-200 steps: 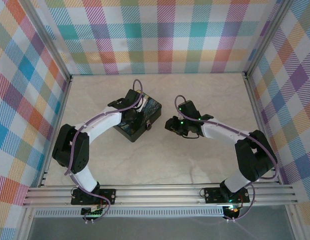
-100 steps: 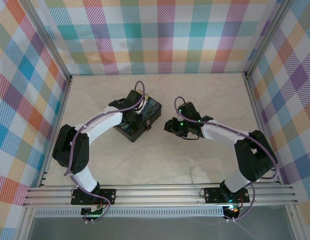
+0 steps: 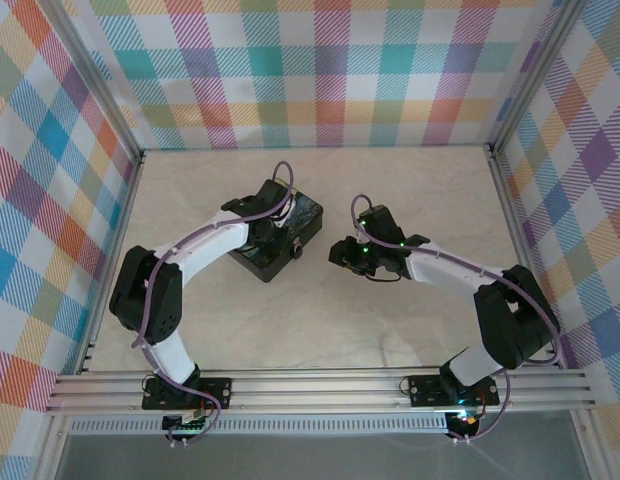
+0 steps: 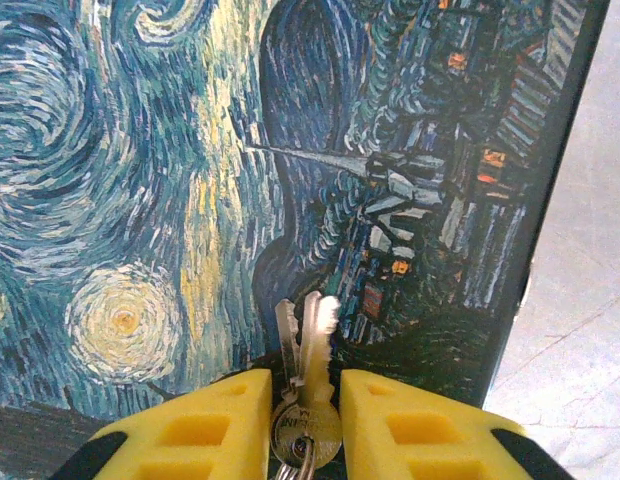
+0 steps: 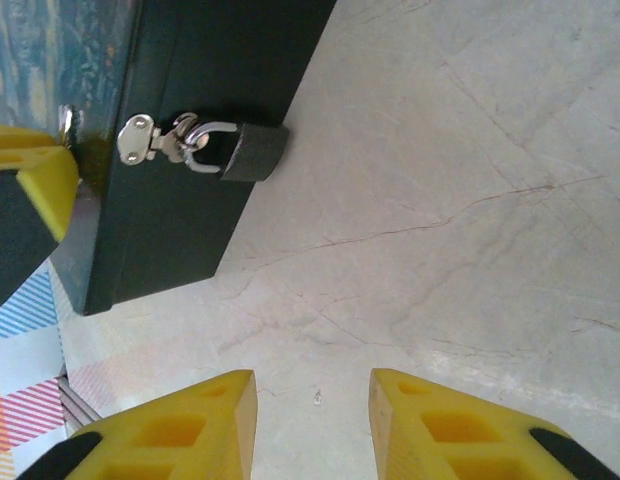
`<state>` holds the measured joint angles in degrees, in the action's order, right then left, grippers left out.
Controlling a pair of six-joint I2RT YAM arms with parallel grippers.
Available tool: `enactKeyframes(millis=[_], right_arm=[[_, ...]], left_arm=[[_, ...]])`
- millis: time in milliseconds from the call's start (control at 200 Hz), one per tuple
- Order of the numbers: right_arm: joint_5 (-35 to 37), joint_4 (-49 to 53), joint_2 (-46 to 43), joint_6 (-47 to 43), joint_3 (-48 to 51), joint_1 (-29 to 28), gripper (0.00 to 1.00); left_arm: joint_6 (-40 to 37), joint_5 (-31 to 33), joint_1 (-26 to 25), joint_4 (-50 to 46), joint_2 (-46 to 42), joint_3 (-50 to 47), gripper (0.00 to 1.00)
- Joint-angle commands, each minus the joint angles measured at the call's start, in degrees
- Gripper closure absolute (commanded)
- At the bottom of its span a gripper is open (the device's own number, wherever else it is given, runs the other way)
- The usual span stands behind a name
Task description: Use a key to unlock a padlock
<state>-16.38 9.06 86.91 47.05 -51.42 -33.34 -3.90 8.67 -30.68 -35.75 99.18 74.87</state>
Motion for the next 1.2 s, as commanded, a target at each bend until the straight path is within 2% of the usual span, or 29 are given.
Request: enactKeyframes(millis=[0, 90, 195, 465, 785, 930, 1125, 1195], right_arm=[[-1.20, -0.02, -2.03, -1.50, 0.25, 0.12, 0.65], [-1.62, 0.10, -2.10, -1.82, 0.15, 0.12, 0.65], [-2.54, 0.45, -1.86, -2.70, -0.13, -0.05, 0.65], [-3.04, 0.49, -0.79, -3.68, -0.89, -1.07, 0.65], [-3.40, 0.70, 0.27, -4.40, -2.06, -1.57, 0.65], [-3.13, 0.61, 0.63, -4.44, -2.11, -1.81, 0.65], [-3.17, 0.55, 1.33, -4.33, -2.70, -2.33, 0.65], [-3.05, 0.55, 1.24, -4.33, -2.81, -2.43, 0.65]], left_arm=[[0.30, 0.48, -0.26, -1.16, 1.15, 0.23, 0.81], [0.55, 0.32, -0.02, -1.17, 0.28, 0.38, 0.83], [1.21, -0.31, 0.59, -1.34, -0.73, 0.88, 0.94], [2.23, -2.42, 2.57, -1.94, -3.31, 1.85, 1.00], [3.15, -4.14, 4.07, -2.48, -5.22, 1.64, 1.00], [3.89, -4.60, 4.05, -1.14, -5.79, -1.29, 0.96], [4.95, -3.74, 3.47, 0.35, -6.50, -3.81, 0.96], [5.12, -3.80, 3.05, -0.17, -6.28, -4.00, 0.89]])
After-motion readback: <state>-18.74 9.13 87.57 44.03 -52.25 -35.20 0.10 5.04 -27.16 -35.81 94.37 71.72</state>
